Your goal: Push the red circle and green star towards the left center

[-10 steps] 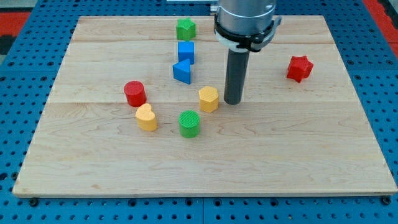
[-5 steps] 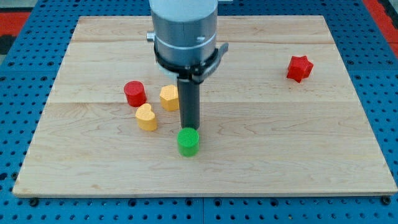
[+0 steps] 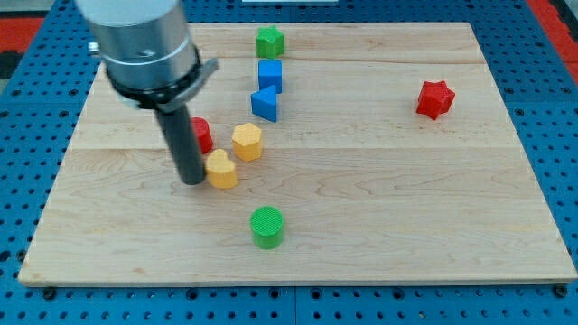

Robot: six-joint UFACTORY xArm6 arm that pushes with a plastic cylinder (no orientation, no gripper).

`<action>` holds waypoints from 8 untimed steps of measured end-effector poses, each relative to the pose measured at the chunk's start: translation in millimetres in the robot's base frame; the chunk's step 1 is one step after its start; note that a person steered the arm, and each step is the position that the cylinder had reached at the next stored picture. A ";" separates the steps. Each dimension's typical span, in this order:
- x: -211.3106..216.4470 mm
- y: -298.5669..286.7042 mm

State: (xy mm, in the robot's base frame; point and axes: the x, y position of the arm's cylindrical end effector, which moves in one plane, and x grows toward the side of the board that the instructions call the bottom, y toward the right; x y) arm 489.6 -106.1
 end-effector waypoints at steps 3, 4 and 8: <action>0.9 37.8; -28.7 31.0; -52.2 9.4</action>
